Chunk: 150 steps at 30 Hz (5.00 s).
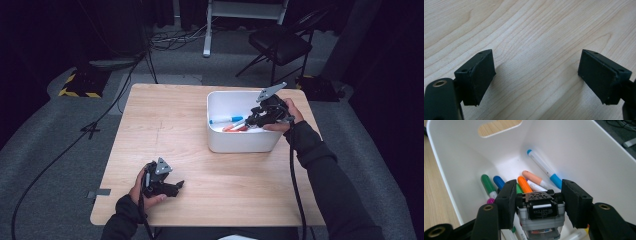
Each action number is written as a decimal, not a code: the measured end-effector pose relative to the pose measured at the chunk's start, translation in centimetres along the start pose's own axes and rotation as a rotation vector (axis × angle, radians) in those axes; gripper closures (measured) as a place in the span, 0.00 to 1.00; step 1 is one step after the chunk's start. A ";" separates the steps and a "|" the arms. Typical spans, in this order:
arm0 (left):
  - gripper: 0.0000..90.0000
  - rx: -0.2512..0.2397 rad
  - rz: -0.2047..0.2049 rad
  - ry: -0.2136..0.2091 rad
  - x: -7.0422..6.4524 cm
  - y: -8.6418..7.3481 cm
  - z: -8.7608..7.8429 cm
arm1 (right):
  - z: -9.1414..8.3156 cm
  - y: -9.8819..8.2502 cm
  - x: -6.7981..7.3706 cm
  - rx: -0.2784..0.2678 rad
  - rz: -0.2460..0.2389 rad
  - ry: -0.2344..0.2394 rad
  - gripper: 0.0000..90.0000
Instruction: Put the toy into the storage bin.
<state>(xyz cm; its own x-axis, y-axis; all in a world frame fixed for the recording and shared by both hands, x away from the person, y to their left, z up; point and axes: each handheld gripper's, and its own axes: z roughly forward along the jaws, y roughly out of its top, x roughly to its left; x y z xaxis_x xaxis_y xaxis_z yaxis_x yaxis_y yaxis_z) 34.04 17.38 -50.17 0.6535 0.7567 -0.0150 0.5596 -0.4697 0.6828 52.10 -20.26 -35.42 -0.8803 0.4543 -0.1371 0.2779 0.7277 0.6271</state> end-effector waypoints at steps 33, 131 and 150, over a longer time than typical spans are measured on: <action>0.16 0.001 0.001 0.002 0.0 0.0 0.0 | -1.6 -3.6 -2.3 0.170 0.002 -0.017 0.53; 0.16 0.000 0.000 0.003 0.0 0.0 0.0 | -6.4 -15.0 8.2 -0.227 0.075 -0.070 0.27; 0.16 0.001 0.002 0.000 0.0 0.0 0.0 | -4.3 -20.4 9.6 -0.135 0.097 -0.045 0.26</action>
<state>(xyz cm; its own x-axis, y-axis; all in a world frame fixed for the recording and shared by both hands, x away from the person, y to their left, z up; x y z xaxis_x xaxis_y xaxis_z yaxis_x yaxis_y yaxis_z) 34.07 17.38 -50.17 0.6543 0.7561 -0.0136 0.5590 -0.4714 0.6821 36.29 -32.93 -46.22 -0.8330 0.5436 -0.1030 0.3038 0.6050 0.7360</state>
